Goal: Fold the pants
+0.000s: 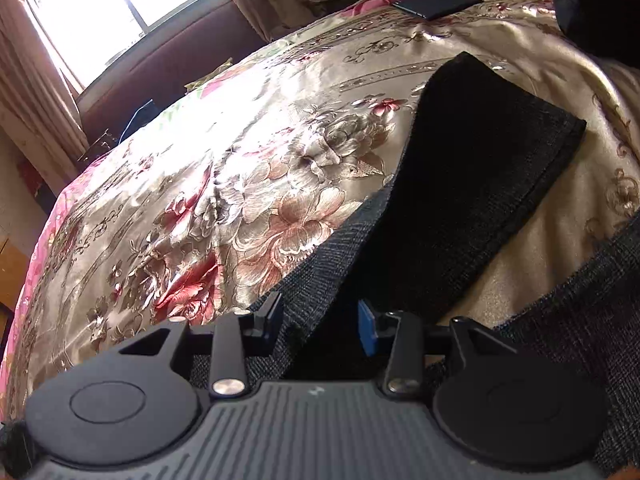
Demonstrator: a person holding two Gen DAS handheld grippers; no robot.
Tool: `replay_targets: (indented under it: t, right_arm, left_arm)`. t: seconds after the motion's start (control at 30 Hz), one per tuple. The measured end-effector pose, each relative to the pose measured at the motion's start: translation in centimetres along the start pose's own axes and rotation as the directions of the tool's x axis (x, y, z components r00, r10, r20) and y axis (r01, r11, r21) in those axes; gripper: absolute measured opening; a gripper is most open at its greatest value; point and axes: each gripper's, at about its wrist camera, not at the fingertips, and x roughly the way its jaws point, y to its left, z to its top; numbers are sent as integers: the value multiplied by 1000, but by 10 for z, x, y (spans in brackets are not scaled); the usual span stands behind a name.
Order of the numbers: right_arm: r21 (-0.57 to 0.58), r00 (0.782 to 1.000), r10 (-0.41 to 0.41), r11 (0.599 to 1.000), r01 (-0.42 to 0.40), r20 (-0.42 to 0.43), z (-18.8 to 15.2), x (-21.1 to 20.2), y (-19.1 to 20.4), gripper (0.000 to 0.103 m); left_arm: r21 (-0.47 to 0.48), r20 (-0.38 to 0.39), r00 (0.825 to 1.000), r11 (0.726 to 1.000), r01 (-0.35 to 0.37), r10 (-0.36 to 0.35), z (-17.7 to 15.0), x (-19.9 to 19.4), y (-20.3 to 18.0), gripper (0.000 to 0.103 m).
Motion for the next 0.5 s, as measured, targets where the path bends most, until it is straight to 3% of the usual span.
replay_targets:
  t: [0.07, 0.13, 0.17, 0.23, 0.37, 0.5]
  right_arm:
    - [22, 1000, 20, 1000, -20, 2, 3, 10, -4, 37]
    - [40, 999, 34, 999, -34, 11, 6, 17, -6, 12]
    - [57, 999, 45, 997, -46, 7, 8, 18, -8, 4]
    - [106, 994, 106, 989, -107, 14, 17, 15, -10, 4]
    - [49, 971, 213, 974, -219, 105, 31, -31, 0, 4]
    - [-30, 906, 337, 940, -341, 255, 23, -121, -6, 4]
  left_arm:
    - [45, -20, 999, 998, -33, 33, 1, 12, -9, 69]
    - [82, -40, 996, 994, -77, 80, 2, 25, -15, 68]
    - [93, -47, 994, 991, -93, 97, 3, 29, -17, 65]
    - [100, -63, 989, 987, -128, 135, 8, 34, -16, 33]
    - [33, -34, 993, 993, -115, 117, 28, 19, -3, 26]
    - [47, 60, 995, 996, -79, 76, 39, -22, -13, 26]
